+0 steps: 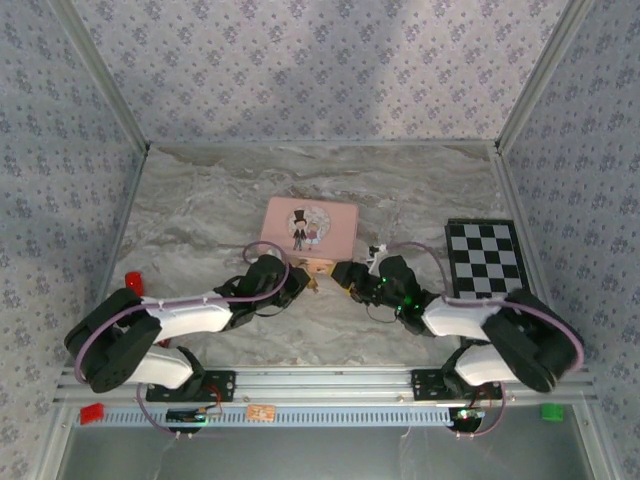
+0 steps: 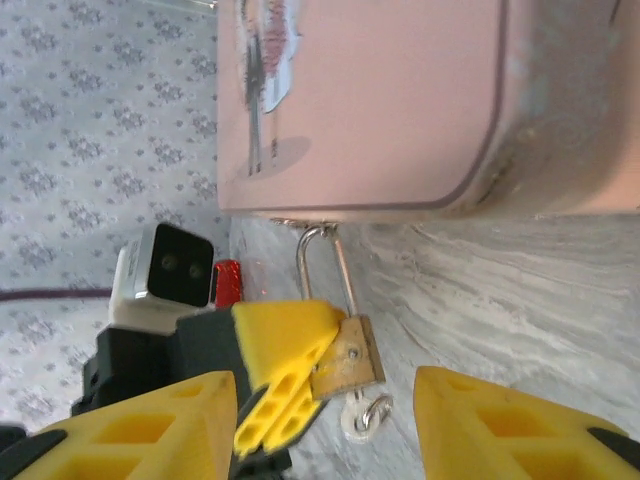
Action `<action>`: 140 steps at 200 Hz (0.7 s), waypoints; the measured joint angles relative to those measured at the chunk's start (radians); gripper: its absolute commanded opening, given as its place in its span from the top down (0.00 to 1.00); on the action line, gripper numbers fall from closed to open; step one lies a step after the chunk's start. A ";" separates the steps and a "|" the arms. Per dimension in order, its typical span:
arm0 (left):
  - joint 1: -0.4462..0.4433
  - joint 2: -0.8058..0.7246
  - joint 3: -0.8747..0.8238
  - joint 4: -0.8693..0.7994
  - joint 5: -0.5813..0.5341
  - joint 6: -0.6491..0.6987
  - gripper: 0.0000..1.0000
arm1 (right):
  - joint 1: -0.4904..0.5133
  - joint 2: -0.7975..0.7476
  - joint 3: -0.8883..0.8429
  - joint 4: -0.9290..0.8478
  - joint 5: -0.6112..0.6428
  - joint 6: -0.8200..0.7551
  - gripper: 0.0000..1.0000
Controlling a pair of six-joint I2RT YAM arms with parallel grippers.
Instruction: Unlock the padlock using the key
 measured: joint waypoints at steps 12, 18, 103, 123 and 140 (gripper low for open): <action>0.008 -0.006 0.000 -0.011 0.008 0.003 1.00 | 0.003 -0.097 0.023 -0.148 0.029 -0.088 0.45; 0.010 -0.008 0.000 -0.014 0.012 0.006 1.00 | 0.007 -0.146 0.036 -0.221 0.053 -0.138 0.44; 0.036 -0.008 0.000 -0.018 0.062 0.017 1.00 | 0.205 -0.396 -0.004 -0.427 0.358 -0.770 0.34; 0.037 -0.012 0.000 -0.020 0.062 0.017 1.00 | 0.264 -0.385 -0.030 -0.393 0.417 -0.906 0.31; 0.040 -0.012 0.000 -0.023 0.066 0.018 1.00 | 0.294 -0.372 -0.038 -0.365 0.454 -1.019 0.30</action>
